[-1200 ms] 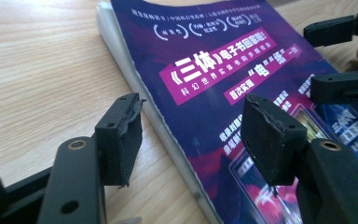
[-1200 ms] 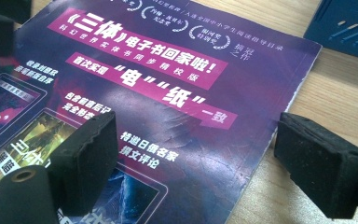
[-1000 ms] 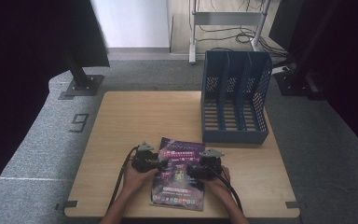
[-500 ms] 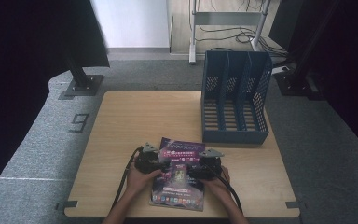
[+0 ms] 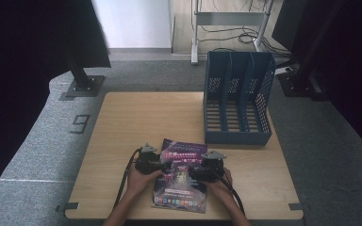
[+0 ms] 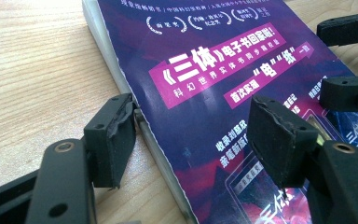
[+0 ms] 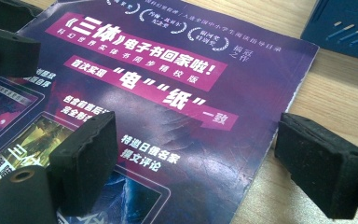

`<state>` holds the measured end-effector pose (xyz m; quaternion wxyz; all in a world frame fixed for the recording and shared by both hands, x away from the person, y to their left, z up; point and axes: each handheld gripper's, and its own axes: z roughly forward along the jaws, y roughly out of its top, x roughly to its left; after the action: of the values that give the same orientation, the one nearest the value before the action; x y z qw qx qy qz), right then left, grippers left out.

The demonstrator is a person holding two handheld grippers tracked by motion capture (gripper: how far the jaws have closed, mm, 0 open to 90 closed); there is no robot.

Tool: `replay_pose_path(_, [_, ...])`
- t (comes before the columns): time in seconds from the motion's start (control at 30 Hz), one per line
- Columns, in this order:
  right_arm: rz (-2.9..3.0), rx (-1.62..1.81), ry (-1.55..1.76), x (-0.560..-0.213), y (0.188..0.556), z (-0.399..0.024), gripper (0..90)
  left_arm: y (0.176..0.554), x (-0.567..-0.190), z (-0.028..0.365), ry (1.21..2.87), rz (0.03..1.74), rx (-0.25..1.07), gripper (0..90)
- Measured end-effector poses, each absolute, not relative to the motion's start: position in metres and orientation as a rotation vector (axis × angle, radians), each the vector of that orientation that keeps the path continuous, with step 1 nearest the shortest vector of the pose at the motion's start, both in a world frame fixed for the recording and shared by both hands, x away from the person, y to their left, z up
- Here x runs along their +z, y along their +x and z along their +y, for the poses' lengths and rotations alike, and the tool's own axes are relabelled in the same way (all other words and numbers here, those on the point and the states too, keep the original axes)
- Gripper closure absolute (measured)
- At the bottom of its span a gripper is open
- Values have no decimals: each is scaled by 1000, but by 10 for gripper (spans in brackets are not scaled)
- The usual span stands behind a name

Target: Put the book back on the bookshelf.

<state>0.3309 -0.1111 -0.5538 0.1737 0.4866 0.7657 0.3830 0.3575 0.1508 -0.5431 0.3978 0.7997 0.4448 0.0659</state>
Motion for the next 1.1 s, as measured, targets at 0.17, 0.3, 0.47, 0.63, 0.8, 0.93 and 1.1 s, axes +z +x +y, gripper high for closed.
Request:
replay_pose_path(0.17, [2171, 1086, 1380, -554, 331, -111, 132, 358, -540, 155, 1984, 1126, 132, 339])
replay_pose_path(0.3, [2170, 1086, 1380, -554, 331, -111, 132, 358, -537, 159, 1949, 1106, 95, 346])
replay_pose_path(0.47, [2171, 1086, 1379, -554, 331, -111, 132, 354, -526, 162, 1880, 1024, 38, 387])
replay_pose_path(0.63, [2172, 1086, 1378, -554, 331, -111, 133, 349, -524, 153, 1902, 969, 37, 387])
replay_pose_path(0.8, [2174, 1087, 1376, -554, 331, -112, 133, 350, -526, 153, 1924, 967, 58, 387])
replay_pose_path(0.93, [2176, 1088, 1374, -554, 331, -112, 133, 351, -525, 157, 1882, 908, 19, 393])
replay_pose_path(1.1, [2176, 1088, 1374, -554, 331, -112, 132, 351, -528, 151, 1929, 902, 53, 394])
